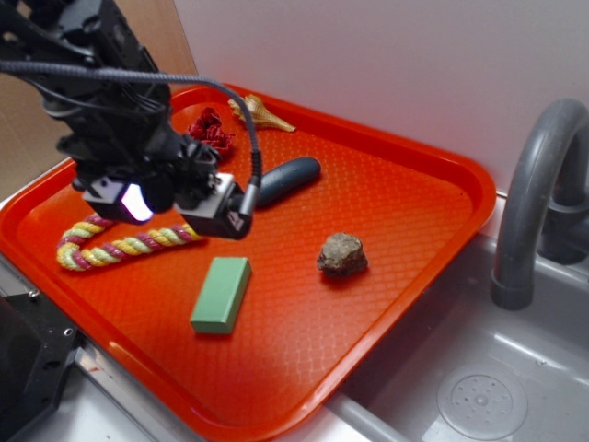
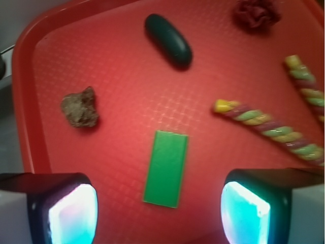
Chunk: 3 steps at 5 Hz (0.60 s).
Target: Grab the green block.
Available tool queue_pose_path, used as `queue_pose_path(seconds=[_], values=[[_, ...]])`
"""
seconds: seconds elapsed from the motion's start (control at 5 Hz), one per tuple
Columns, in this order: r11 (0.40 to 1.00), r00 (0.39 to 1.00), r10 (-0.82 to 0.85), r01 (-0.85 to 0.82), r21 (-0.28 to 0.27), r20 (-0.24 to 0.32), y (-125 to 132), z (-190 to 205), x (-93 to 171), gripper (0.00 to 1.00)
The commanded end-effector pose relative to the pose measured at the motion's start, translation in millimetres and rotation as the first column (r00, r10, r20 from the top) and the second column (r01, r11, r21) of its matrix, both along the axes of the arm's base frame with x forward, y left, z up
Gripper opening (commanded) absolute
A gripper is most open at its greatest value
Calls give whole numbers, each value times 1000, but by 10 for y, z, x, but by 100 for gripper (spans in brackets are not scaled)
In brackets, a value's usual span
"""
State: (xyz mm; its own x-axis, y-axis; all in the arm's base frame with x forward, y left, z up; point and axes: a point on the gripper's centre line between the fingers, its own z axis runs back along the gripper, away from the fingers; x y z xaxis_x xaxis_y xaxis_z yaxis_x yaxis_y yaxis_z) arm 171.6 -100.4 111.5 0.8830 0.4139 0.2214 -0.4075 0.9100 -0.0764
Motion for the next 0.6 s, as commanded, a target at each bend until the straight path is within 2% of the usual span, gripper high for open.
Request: queue_pose_path(seconds=[0.0, 0.4], values=[[1000, 1000, 0, 0, 23, -25, 114, -426, 197, 100], [999, 996, -33, 34, 19, -77, 225, -709, 89, 100]])
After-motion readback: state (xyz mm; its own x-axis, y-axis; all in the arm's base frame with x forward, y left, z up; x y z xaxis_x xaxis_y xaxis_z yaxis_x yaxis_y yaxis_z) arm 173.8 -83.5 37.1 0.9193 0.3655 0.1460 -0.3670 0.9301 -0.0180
